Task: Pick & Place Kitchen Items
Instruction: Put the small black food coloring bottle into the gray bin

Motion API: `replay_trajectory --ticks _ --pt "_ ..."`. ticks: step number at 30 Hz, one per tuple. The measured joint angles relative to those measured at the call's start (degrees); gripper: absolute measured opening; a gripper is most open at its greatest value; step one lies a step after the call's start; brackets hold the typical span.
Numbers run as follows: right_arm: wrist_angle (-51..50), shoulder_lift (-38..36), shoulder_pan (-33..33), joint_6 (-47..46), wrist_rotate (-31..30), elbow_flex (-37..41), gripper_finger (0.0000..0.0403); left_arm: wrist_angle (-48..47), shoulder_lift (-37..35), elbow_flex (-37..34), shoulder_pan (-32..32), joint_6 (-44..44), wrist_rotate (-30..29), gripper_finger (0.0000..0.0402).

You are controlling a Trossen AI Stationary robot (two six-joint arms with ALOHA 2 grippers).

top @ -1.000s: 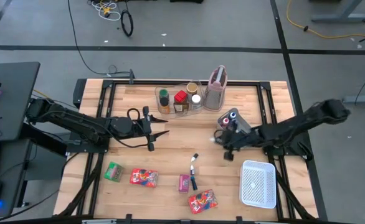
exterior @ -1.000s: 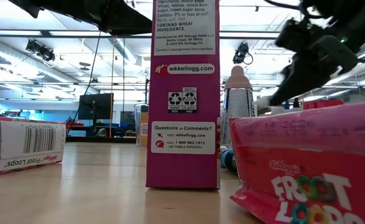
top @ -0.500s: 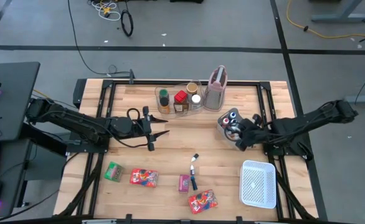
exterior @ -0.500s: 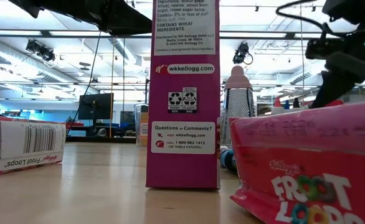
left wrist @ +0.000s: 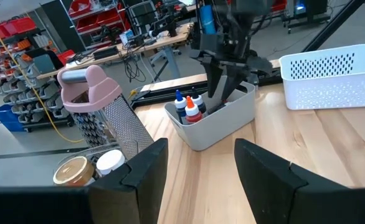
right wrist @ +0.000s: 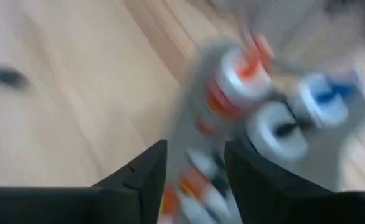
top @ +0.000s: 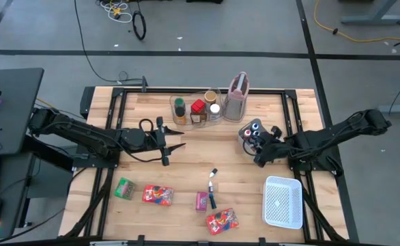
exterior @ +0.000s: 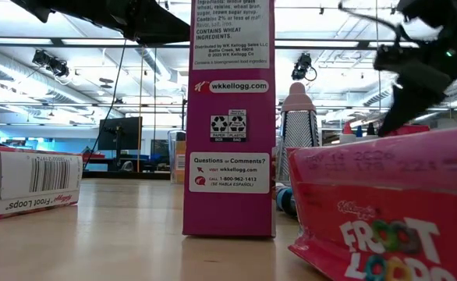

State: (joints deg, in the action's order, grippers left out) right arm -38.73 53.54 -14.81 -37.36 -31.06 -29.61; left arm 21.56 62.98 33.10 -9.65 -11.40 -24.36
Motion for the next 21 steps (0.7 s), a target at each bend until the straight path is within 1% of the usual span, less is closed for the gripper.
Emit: replay_trajectory --ticks 2,5,8,11,14,18,21 --pt "7.05 0.00 0.00 4.27 0.02 0.00 0.0176 0.00 0.00 0.00 0.00 0.02 0.00 0.0194" --pt "19.76 0.00 0.00 14.73 1.11 0.00 0.0181 0.00 0.00 0.00 0.00 0.02 0.00 0.0194" --pt "32.03 0.05 -0.02 26.28 4.43 0.00 0.0181 0.02 0.00 0.00 0.00 0.02 0.00 0.0194" --pt "41.71 2.00 -0.02 33.96 8.57 0.00 0.0178 0.00 0.00 0.00 0.00 0.04 0.00 0.0194" --pt "48.37 6.99 0.14 36.97 13.41 -0.02 0.0180 0.08 0.00 0.00 0.00 0.04 0.00 0.0194" --pt "54.06 16.58 1.27 34.27 20.64 0.00 0.0190 0.43 0.00 0.02 0.00 0.04 0.00 0.0194" --pt "60.18 24.12 2.44 32.36 25.67 0.00 0.0200 0.60 0.00 0.02 0.00 0.19 0.00 0.0194"
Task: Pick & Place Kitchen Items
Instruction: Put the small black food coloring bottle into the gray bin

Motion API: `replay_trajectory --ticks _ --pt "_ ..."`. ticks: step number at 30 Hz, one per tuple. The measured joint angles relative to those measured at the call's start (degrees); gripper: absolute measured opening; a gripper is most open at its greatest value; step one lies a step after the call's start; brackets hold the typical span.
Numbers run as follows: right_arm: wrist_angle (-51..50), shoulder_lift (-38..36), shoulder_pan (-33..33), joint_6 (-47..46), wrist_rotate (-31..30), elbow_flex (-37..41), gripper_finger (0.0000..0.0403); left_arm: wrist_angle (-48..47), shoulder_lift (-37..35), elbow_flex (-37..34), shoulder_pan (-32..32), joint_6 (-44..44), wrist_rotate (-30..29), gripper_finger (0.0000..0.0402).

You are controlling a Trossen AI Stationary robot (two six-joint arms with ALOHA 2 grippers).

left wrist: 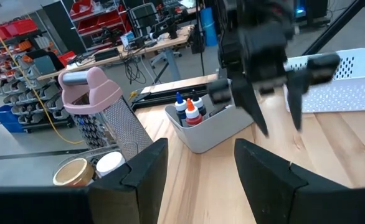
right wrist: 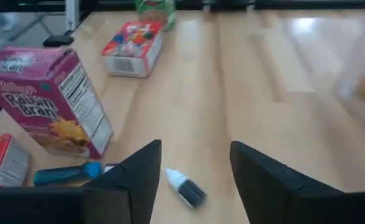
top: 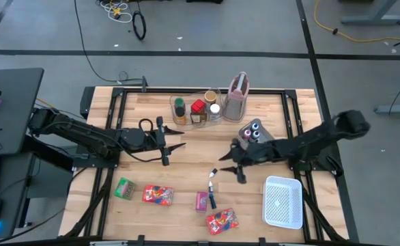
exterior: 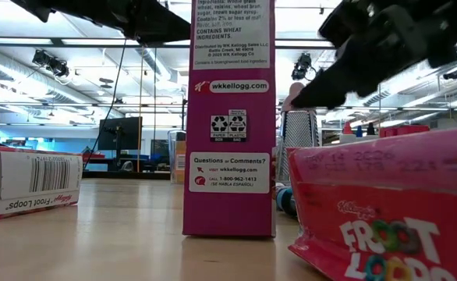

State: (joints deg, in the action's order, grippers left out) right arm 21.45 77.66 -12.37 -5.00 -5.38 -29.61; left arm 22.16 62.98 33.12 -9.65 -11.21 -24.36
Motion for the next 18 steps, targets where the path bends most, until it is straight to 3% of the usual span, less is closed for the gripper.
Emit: replay_trajectory --ticks 4,13,18 --pt "7.68 8.45 1.27 -0.13 5.01 -0.62 0.0212 0.36 0.00 0.00 0.00 0.05 0.00 0.0194" --pt "7.08 23.52 2.57 -0.10 13.14 -7.31 0.0219 1.00 0.00 0.00 0.00 0.45 0.00 0.0194" --pt "6.77 26.38 3.61 1.67 14.65 -8.69 0.0220 0.97 0.00 0.00 0.00 0.42 0.06 0.0194"
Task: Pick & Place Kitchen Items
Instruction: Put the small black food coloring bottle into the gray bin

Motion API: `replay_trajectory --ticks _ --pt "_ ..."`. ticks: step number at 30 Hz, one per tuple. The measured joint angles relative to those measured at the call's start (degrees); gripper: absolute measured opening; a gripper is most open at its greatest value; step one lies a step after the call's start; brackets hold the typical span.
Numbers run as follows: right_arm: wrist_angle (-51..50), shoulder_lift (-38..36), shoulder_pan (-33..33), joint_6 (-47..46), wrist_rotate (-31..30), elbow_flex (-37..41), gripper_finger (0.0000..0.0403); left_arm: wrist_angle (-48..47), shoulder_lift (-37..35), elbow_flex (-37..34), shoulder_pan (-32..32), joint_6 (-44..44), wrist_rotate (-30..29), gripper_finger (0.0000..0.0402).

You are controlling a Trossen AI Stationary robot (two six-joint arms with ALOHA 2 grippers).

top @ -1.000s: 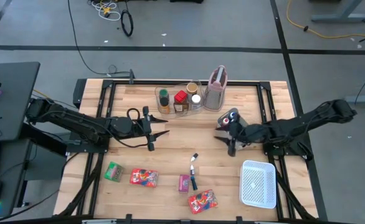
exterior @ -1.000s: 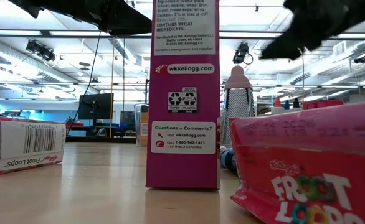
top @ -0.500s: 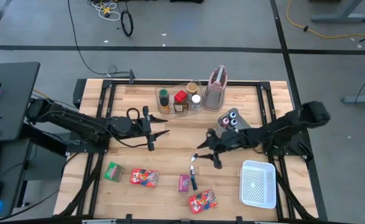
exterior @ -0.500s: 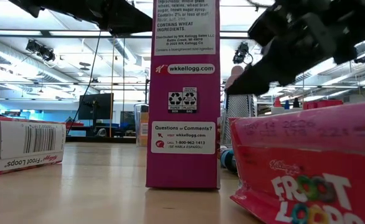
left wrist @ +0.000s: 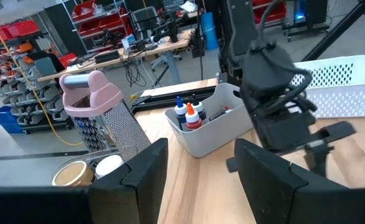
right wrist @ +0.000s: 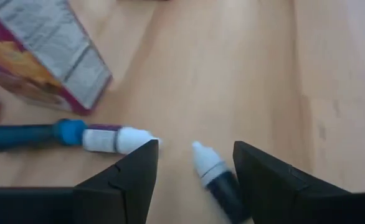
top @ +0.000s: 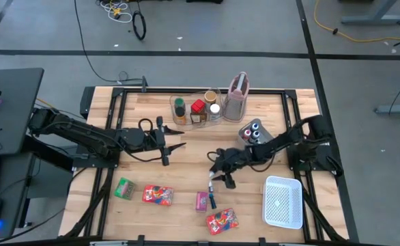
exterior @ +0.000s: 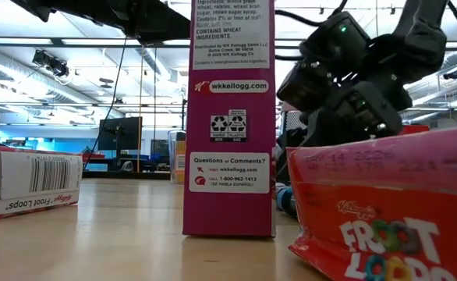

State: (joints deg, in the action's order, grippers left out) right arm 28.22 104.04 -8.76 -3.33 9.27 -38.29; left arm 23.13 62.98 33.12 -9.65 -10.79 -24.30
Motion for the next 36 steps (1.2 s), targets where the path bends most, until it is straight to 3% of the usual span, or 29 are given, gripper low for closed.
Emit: replay_trajectory --ticks 8,13,29,36 --pt "-4.17 -0.10 1.51 7.27 -4.69 0.00 0.0220 -0.17 0.00 0.00 0.00 -0.09 2.25 0.0194" --pt "-6.09 -0.04 1.71 5.07 -4.39 -0.06 0.0216 -0.19 0.00 0.00 0.00 -0.09 3.13 0.0194" --pt "-4.34 -0.79 2.13 0.84 -3.18 -0.30 0.0085 -1.99 0.02 0.00 0.00 0.04 3.57 0.0194" --pt "-8.98 -8.45 2.21 -1.83 -3.77 -0.32 0.0089 -1.90 0.01 0.00 0.00 0.04 3.57 0.0194"
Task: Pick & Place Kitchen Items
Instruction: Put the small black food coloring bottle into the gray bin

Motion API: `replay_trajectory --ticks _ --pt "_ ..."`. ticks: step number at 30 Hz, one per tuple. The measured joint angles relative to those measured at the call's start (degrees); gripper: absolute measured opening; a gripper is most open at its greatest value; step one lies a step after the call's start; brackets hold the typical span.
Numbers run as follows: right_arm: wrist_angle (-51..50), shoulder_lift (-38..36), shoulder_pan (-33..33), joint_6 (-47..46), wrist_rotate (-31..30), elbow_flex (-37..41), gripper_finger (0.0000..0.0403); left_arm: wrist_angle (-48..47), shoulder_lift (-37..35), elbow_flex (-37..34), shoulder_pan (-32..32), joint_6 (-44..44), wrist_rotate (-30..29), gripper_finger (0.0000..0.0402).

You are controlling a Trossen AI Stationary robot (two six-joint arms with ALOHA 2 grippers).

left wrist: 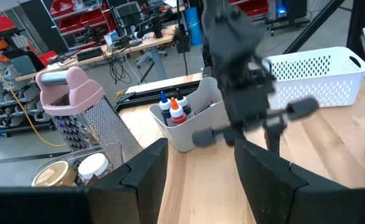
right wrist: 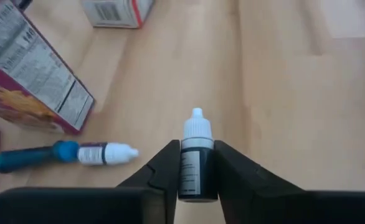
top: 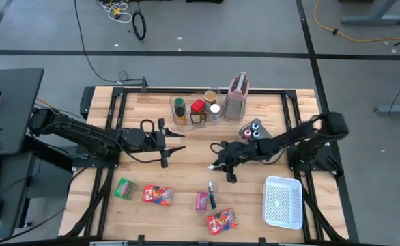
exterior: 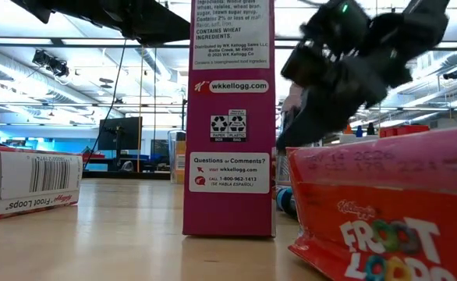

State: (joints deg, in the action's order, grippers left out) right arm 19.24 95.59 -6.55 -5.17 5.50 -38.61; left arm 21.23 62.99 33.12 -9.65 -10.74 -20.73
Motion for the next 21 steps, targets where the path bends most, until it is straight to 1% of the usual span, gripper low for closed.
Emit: replay_trajectory --ticks 2,6,9,12,14,17,19,21 --pt "-5.60 -4.92 -0.10 0.02 -1.89 -0.01 0.0094 0.02 -0.01 0.00 0.00 0.00 0.00 0.0194" --pt "-20.93 -17.21 -0.36 -1.13 -9.02 -0.02 0.0086 0.04 -0.01 0.00 0.00 0.02 0.00 0.0194" --pt "-32.86 -26.32 -0.80 -6.42 -13.87 -0.02 0.0080 0.02 -0.01 0.00 0.00 0.24 0.00 0.0194" --pt "-46.14 -33.69 -1.57 -15.03 -18.22 -0.07 0.0083 0.03 -0.01 0.00 0.00 0.37 0.00 0.0194" --pt "-55.00 -36.75 -2.08 -21.37 -19.09 -0.07 0.0089 0.04 0.00 0.00 0.00 -0.13 0.00 0.0194" --pt "-65.08 -38.44 -2.75 -28.11 -19.99 -0.07 0.0093 0.04 -0.01 0.00 0.00 -0.77 0.00 0.0194" --pt "-69.35 -38.35 -3.01 -30.53 -20.69 -0.07 0.0093 0.04 0.00 0.00 0.00 -1.47 0.00 0.0194" --pt "-71.29 -38.15 -3.12 -31.76 -21.94 -0.07 0.0094 0.04 0.00 0.00 0.00 -1.53 0.00 0.0194"
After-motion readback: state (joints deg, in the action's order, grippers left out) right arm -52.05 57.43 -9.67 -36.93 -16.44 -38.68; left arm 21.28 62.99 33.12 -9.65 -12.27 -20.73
